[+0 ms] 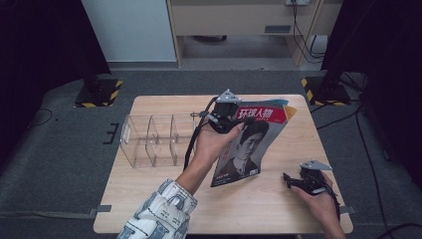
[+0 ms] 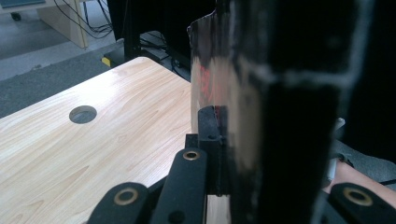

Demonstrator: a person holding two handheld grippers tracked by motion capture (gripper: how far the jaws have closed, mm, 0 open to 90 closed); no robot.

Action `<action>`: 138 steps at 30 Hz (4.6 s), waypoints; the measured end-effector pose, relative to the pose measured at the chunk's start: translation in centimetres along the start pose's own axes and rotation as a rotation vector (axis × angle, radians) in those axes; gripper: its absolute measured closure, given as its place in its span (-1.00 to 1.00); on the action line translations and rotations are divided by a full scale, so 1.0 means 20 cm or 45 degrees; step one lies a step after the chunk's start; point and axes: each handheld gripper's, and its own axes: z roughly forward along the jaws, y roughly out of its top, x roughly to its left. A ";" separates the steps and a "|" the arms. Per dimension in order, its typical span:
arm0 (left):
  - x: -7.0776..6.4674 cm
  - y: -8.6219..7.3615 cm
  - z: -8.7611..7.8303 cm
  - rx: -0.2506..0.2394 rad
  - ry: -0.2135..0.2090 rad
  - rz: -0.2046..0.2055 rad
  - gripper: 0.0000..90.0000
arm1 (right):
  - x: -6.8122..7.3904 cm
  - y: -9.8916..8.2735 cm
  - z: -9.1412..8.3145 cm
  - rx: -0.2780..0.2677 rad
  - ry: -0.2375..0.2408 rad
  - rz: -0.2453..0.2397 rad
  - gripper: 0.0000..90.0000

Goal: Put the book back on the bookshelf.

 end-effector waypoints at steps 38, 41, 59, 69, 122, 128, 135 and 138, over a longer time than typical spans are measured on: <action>0.07 -0.10 -0.22 -0.017 0.001 -0.024 0.92 | 0.02 0.00 0.00 0.005 0.024 -0.015 -0.58; 0.07 -0.10 -0.22 -0.015 0.001 -0.022 0.92 | 0.02 0.00 0.00 0.006 0.028 -0.024 -0.57; 0.08 -0.15 -0.28 -0.023 -0.002 -0.035 0.92 | 0.03 0.00 0.00 0.010 0.035 -0.034 -0.57; 0.08 -0.18 -0.34 -0.030 -0.008 -0.036 0.92 | 0.03 0.00 0.00 0.009 0.039 -0.031 -0.57; 0.18 -0.35 -0.78 -0.105 0.046 -0.075 0.92 | 0.04 0.00 0.00 0.009 0.042 -0.038 -0.57; 0.20 -0.39 -0.85 -0.122 0.053 -0.090 0.92 | 0.04 0.00 0.00 0.008 0.042 -0.039 -0.57; 0.22 -0.43 -0.91 -0.143 0.070 -0.097 0.92 | 0.04 0.00 0.00 0.008 0.042 -0.039 -0.58; 0.24 -0.44 -0.94 -0.152 0.077 -0.107 0.92 | 0.04 0.00 0.00 0.008 0.041 -0.037 -0.58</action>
